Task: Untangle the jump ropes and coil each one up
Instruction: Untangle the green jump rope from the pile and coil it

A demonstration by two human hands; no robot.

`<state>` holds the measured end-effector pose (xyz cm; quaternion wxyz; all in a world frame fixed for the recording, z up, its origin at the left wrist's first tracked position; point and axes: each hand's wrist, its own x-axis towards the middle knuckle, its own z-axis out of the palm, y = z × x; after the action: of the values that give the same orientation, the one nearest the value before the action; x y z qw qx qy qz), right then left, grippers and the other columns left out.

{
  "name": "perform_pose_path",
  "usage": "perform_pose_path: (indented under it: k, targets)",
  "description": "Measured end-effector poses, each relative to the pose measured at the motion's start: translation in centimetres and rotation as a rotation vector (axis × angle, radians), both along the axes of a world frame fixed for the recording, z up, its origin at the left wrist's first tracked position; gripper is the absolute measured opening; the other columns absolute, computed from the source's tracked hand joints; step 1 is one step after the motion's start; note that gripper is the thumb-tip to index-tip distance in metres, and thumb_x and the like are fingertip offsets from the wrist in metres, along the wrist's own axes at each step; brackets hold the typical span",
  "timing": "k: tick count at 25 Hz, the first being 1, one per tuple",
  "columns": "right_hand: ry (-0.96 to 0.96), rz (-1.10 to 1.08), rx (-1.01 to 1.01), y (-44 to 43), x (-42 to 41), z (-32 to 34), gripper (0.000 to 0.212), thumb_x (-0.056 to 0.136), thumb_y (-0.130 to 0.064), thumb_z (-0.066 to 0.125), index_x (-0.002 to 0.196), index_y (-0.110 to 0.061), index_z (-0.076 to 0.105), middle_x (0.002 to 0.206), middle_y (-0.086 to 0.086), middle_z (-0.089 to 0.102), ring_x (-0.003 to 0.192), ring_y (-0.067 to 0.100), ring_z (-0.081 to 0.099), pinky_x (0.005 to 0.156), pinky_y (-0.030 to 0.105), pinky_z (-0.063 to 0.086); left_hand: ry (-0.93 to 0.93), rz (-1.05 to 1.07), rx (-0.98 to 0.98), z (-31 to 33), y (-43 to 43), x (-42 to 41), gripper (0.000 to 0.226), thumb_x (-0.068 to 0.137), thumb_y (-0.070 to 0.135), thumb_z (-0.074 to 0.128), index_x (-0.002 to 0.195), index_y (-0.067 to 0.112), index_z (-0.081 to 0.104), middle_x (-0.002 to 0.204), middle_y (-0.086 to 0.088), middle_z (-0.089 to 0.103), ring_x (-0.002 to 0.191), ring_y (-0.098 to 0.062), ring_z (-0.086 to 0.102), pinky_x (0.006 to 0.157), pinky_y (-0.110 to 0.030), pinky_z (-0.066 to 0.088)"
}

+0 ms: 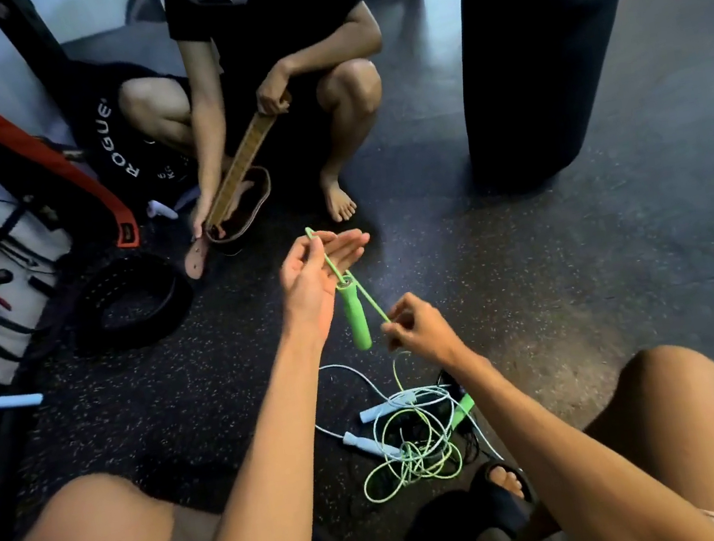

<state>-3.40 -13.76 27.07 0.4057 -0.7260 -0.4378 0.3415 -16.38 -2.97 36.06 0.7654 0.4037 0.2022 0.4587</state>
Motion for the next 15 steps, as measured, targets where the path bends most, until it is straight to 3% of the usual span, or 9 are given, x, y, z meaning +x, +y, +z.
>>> perform_pose_path:
  k: [3,7,12,15]
  targets:
    - [-0.054,0.084,-0.079,-0.9,-0.9,-0.8,0.016,0.090,-0.012,0.069,0.084,-0.016,0.055,0.078,0.013,0.074,0.073,0.026,0.073,0.076,0.049,0.059,0.116,0.176,0.076,-1.2,1.0,-0.4,0.024,0.106,0.011,0.035,0.092,0.001,0.052,0.102,-0.033,0.067,0.099,-0.042,0.069,0.090,-0.045,0.056]
    - [-0.174,0.193,-0.005,-1.1,-1.5,0.9,0.008,0.092,-0.012,0.065,0.084,-0.009,0.066,0.074,0.011,0.071,0.069,0.029,0.067,0.070,0.042,0.055,0.412,0.297,0.194,-4.0,1.8,-1.2,0.024,0.104,0.007,0.037,0.092,-0.002,0.055,0.101,-0.033,0.067,0.095,-0.036,0.071,0.085,-0.042,0.059]
    - [-0.264,0.216,0.213,-0.6,-1.7,4.0,0.016,0.097,-0.008,0.056,0.084,-0.006,0.065,0.073,-0.004,0.058,0.063,0.006,0.050,0.058,0.015,0.037,0.701,0.164,0.232,-5.9,1.5,-2.4,0.023,0.102,0.004,0.041,0.092,-0.006,0.059,0.090,-0.028,0.070,0.076,-0.026,0.074,0.071,-0.034,0.062]
    - [-0.228,0.163,0.263,-0.1,-1.6,4.7,0.018,0.098,-0.009,0.054,0.083,-0.006,0.064,0.066,-0.012,0.052,0.058,0.000,0.047,0.055,0.016,0.036,0.804,-0.039,0.184,-4.9,0.3,-3.2,0.026,0.102,0.006,0.041,0.098,-0.008,0.063,0.075,-0.023,0.069,0.052,-0.016,0.068,0.052,-0.024,0.055]
